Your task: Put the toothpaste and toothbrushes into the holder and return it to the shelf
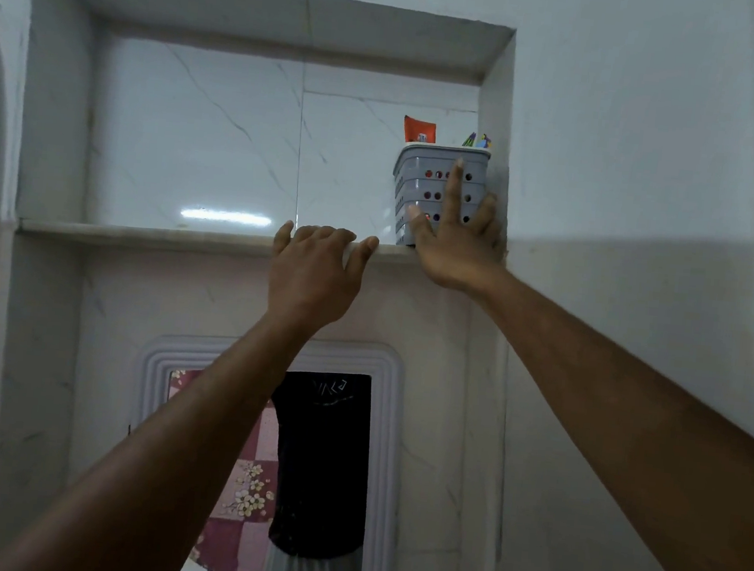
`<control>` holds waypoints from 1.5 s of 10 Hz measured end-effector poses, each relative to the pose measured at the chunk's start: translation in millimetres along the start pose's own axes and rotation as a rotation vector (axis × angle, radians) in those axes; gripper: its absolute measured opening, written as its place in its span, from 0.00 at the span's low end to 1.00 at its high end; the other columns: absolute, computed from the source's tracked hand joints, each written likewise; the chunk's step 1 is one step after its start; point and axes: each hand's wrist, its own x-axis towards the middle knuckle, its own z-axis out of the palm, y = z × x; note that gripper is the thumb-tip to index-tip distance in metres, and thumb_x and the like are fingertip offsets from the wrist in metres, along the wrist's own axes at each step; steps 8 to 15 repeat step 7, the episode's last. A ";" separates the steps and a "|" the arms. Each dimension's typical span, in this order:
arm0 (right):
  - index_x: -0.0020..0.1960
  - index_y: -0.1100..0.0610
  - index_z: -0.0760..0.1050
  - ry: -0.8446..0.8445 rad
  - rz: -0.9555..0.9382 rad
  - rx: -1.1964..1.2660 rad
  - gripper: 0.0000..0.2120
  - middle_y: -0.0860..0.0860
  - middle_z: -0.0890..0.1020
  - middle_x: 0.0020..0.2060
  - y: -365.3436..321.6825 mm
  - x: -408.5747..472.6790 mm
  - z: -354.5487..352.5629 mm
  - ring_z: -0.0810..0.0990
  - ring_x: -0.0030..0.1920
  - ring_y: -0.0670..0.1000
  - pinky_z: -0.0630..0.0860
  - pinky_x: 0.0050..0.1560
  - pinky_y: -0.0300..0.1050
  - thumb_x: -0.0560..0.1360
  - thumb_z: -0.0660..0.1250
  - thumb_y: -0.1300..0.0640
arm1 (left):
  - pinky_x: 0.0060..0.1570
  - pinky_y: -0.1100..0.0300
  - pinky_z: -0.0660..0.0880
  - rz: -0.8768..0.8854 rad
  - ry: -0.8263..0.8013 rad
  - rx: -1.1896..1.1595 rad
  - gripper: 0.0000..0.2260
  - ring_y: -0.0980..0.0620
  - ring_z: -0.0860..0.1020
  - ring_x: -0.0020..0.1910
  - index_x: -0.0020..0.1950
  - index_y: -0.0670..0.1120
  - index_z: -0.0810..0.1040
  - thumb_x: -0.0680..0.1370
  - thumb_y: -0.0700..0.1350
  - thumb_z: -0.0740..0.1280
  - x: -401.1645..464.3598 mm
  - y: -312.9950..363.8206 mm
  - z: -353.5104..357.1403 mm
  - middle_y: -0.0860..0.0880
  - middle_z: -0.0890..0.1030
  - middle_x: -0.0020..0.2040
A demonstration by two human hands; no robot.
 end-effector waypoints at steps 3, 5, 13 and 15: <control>0.91 0.46 0.54 0.317 -0.121 0.132 0.40 0.64 0.54 0.87 22.4 -10.0 19.3 0.59 0.85 0.68 0.65 0.83 0.68 0.85 0.65 0.36 | 0.84 0.43 0.49 0.009 -0.039 -0.040 0.27 0.48 0.68 0.82 0.73 0.52 0.81 0.87 0.65 0.52 -0.2 -1.5 -0.1 0.52 0.82 0.72; 0.72 0.57 0.80 0.584 -0.280 0.216 0.26 0.56 0.80 0.69 31.6 -33.2 15.6 0.78 0.69 0.57 0.80 0.65 0.52 0.82 0.70 0.41 | 0.85 0.45 0.44 0.094 -0.074 -0.174 0.26 0.51 0.62 0.85 0.79 0.53 0.75 0.86 0.65 0.56 -9.6 -12.1 -5.4 0.54 0.75 0.80; 0.69 0.55 0.83 0.519 -0.318 0.345 0.22 0.52 0.86 0.63 31.0 -73.3 10.2 0.83 0.64 0.53 0.82 0.64 0.51 0.83 0.72 0.42 | 0.83 0.43 0.59 0.075 0.002 -0.330 0.27 0.46 0.67 0.82 0.82 0.48 0.71 0.86 0.59 0.63 -47.5 -22.7 -31.3 0.47 0.74 0.80; 0.69 0.55 0.83 0.519 -0.318 0.345 0.22 0.52 0.86 0.63 31.0 -73.3 10.2 0.83 0.64 0.53 0.82 0.64 0.51 0.83 0.72 0.42 | 0.83 0.43 0.59 0.075 0.002 -0.330 0.27 0.46 0.67 0.82 0.82 0.48 0.71 0.86 0.59 0.63 -47.5 -22.7 -31.3 0.47 0.74 0.80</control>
